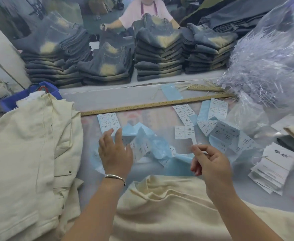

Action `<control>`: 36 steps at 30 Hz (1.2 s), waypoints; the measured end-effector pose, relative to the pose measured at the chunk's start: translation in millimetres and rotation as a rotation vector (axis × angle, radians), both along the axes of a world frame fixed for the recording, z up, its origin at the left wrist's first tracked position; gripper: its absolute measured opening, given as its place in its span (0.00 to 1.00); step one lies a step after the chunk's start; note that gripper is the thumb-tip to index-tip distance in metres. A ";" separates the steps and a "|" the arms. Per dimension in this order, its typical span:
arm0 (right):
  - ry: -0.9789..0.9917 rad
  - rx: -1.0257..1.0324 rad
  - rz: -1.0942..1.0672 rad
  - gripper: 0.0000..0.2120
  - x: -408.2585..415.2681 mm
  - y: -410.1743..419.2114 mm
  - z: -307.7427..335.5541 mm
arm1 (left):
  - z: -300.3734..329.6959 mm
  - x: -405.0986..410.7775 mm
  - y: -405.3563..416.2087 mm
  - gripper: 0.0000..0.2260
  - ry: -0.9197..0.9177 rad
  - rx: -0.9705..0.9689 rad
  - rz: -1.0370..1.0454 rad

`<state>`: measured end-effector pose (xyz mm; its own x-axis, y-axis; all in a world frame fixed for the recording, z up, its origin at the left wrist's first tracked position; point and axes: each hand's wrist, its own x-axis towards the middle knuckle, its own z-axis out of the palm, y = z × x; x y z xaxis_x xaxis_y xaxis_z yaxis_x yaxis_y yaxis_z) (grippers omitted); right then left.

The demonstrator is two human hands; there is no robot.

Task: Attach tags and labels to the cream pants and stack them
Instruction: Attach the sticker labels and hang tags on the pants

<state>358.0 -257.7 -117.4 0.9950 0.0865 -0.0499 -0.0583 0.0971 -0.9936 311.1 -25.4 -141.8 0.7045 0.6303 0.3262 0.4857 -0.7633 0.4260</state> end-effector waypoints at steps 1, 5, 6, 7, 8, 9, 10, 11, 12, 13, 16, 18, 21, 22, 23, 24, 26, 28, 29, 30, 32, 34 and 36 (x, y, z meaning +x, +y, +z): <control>-0.006 0.009 -0.007 0.05 -6.8 -9.8 0.9 | 2.9 -5.4 -19.4 0.22 -0.091 0.051 -0.073; -0.181 -0.032 -0.084 0.05 -32.1 -50.9 7.6 | 20.6 -31.2 -110.1 0.05 -0.331 -0.213 -0.314; -0.256 -0.057 -0.102 0.05 -37.4 -61.6 10.0 | 27.8 -37.7 -131.3 0.04 -0.351 -0.440 -0.319; -0.336 -0.095 -0.113 0.05 -41.8 -72.9 12.2 | 35.6 -42.7 -150.9 0.06 -0.356 -0.679 -0.302; -0.427 -0.162 -0.119 0.04 -44.8 -85.2 13.8 | 42.7 -46.1 -168.4 0.10 -0.349 -0.893 -0.287; -0.527 -0.253 -0.123 0.03 -46.6 -98.2 14.7 | 48.9 -47.0 -183.7 0.12 -0.320 -1.070 -0.279; -0.620 -0.349 -0.124 0.03 -48.0 -111.6 14.9 | 54.7 -46.6 -197.3 0.13 -0.266 -1.222 -0.282; -0.701 -0.430 -0.121 0.03 -48.7 -125.6 14.3 | 60.1 -45.0 -209.9 0.14 -0.194 -1.341 -0.288; -0.767 -0.488 -0.117 0.03 -49.3 -140.0 13.7 | 64.3 -42.8 -222.2 0.14 -0.133 -1.428 -0.289; -0.826 -0.526 -0.111 0.04 -49.4 -154.7 12.8 | 66.6 -40.1 -234.5 0.12 -0.101 -1.486 -0.288; -0.932 -0.568 -0.039 0.08 -47.7 -198.0 10.6 | 66.1 -31.6 -270.1 0.04 -0.106 -1.546 -0.281; -0.937 -0.563 0.042 0.07 -42.6 -226.3 7.5 | 63.2 -26.6 -294.8 0.02 -0.114 -1.529 -0.272; -0.816 -0.563 0.116 0.11 -27.8 -266.8 3.9 | 53.7 -17.7 -329.8 0.02 -0.162 -1.449 -0.173; -0.766 -0.578 0.123 0.12 -20.3 -278.6 2.0 | 49.7 -14.9 -339.2 0.02 -0.183 -1.417 -0.127; -0.732 -0.616 0.103 0.12 -11.0 -289.0 -1.7 | 45.4 -12.3 -346.8 0.02 -0.202 -1.391 -0.087; -0.704 -0.676 0.062 0.11 0.0 -297.7 -6.9 | 41.4 -10.0 -352.9 0.02 -0.215 -1.370 -0.059; -0.601 -0.819 -0.005 0.07 26.4 -309.5 -22.2 | 33.4 -6.3 -362.0 0.03 -0.216 -1.341 -0.040; -0.429 -0.919 0.028 0.09 54.3 -312.2 -39.9 | 26.5 -3.7 -370.2 0.04 -0.206 -1.321 -0.038; -0.376 -0.956 0.061 0.12 67.5 -310.6 -48.4 | 23.8 -2.6 -374.2 0.04 -0.202 -1.315 -0.035; -0.361 -1.004 0.105 0.15 79.5 -307.3 -55.9 | 21.7 -1.5 -377.8 0.04 -0.201 -1.311 -0.028; -0.388 -1.152 0.237 0.20 99.0 -296.4 -66.7 | 18.3 0.6 -383.2 0.04 -0.205 -1.307 -0.011; -0.414 -1.319 0.371 0.23 114.0 -285.5 -72.5 | 15.5 2.5 -386.3 0.03 -0.208 -1.301 0.006; -0.475 -1.424 0.436 0.21 124.0 -279.2 -74.5 | 12.2 3.9 -387.4 0.03 -0.209 -1.297 0.022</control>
